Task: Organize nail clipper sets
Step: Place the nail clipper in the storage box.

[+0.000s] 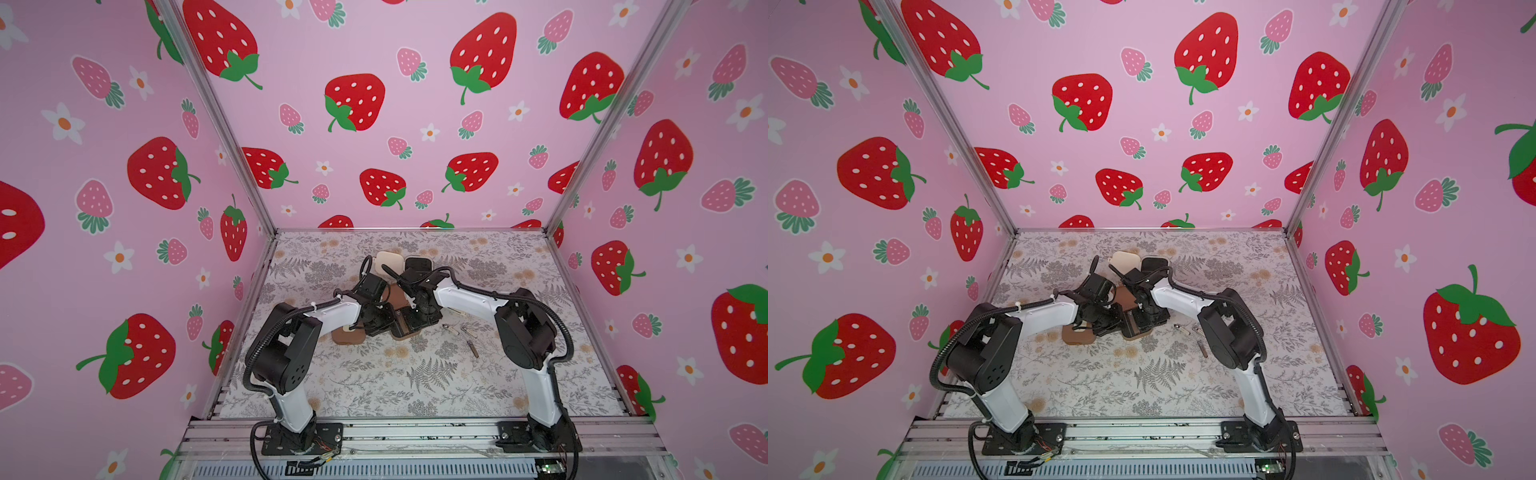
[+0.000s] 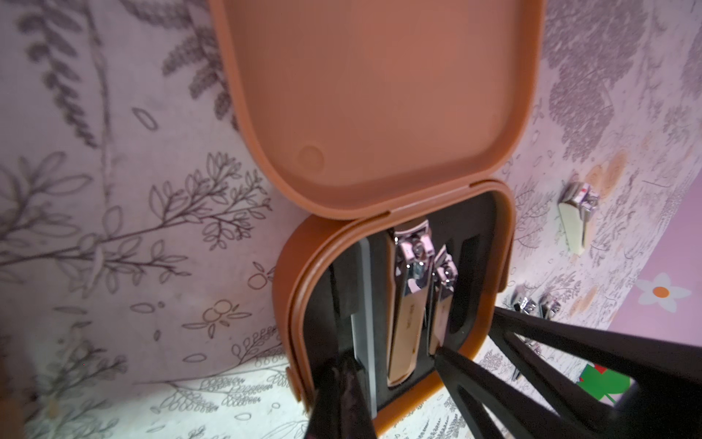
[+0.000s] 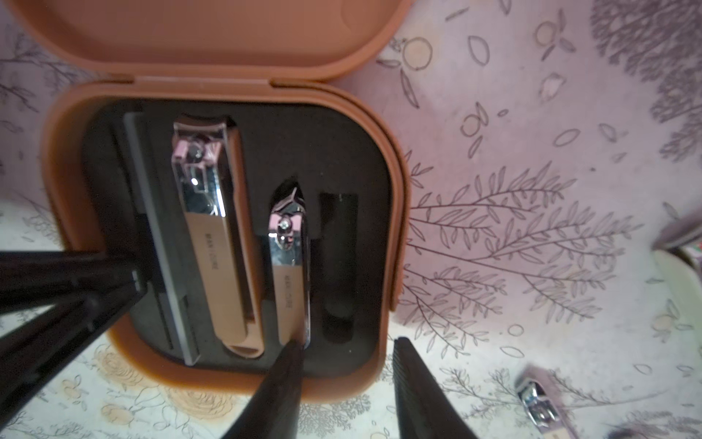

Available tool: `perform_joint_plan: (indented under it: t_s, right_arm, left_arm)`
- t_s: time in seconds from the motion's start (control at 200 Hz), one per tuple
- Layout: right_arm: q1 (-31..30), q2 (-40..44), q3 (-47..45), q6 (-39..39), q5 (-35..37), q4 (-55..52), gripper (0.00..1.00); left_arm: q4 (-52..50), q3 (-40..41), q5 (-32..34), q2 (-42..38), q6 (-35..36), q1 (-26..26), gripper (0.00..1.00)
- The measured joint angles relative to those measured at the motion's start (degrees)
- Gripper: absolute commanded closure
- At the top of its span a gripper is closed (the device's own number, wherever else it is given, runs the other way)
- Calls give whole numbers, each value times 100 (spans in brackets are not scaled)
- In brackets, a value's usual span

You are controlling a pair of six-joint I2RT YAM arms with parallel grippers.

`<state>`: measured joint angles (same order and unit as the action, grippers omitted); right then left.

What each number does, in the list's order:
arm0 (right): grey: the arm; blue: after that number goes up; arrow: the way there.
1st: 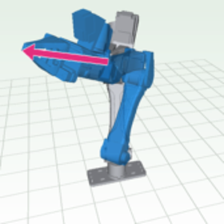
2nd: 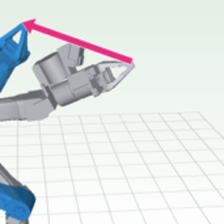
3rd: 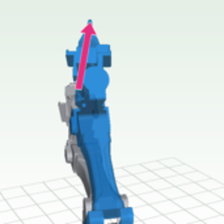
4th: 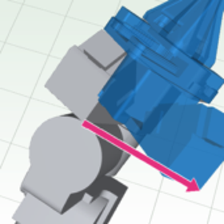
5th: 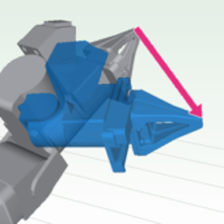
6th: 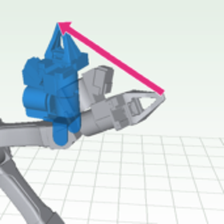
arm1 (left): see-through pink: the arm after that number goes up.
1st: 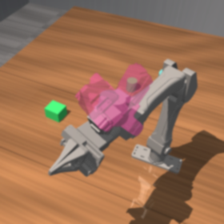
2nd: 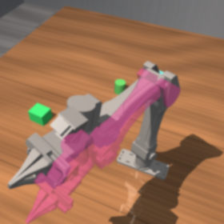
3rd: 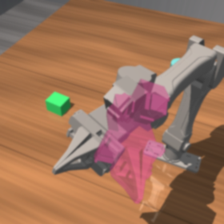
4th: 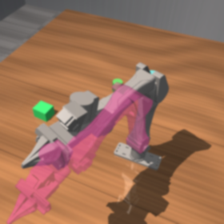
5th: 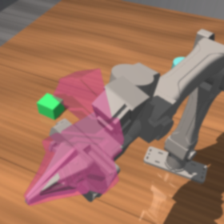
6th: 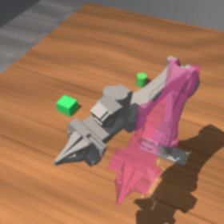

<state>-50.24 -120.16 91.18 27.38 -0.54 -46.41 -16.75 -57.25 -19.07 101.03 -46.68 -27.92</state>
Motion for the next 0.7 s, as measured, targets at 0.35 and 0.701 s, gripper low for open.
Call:
perform_joint_plan:
  t_s: [0.35,0.701]
  right_arm:
    - [17,-28,-2,13,-85,52,62]
    - [50,-52,-236,170,-219,459,63]
  left_arm:
    - [-4,0,-2,2,11,0,100]
    - [-7,0,-4,4,15,0,100]
